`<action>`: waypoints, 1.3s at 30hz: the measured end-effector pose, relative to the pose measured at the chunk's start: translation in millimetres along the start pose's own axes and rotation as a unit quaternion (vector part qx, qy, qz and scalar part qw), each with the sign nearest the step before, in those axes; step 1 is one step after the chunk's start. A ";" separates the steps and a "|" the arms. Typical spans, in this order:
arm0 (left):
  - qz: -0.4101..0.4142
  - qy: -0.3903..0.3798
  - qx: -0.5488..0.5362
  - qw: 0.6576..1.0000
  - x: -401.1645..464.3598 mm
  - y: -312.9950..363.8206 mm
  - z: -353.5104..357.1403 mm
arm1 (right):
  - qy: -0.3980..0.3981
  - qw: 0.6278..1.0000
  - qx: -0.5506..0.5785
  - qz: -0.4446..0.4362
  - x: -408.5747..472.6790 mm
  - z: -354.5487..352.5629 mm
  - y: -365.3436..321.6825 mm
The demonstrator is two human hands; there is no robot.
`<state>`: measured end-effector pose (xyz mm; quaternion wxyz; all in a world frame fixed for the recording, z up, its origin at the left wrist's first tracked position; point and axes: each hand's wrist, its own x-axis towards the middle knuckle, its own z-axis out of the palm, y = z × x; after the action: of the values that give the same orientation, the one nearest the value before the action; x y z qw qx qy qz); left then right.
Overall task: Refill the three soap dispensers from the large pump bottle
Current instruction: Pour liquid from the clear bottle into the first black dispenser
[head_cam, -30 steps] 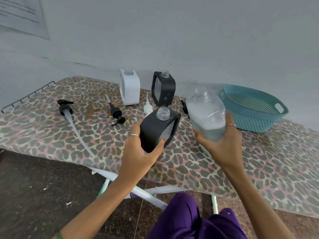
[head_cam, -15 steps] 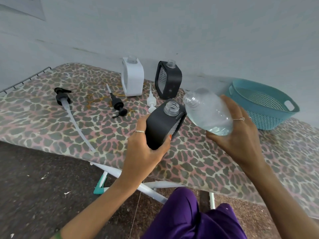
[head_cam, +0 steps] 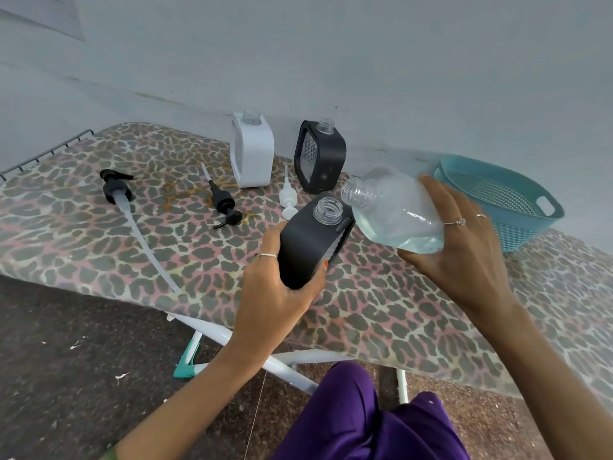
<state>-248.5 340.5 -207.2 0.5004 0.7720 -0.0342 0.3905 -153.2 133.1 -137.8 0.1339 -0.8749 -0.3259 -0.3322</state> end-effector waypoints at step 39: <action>-0.019 0.008 0.007 1.000 -2.8 -4.7 1.9 | -0.017 0.995 -0.081 -0.054 13.9 -13.2 9.1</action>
<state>-247.3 340.4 -212.9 0.5027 0.7729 -0.0128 0.3869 -145.9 127.0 -118.9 0.0390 -0.8696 -0.3472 -0.3488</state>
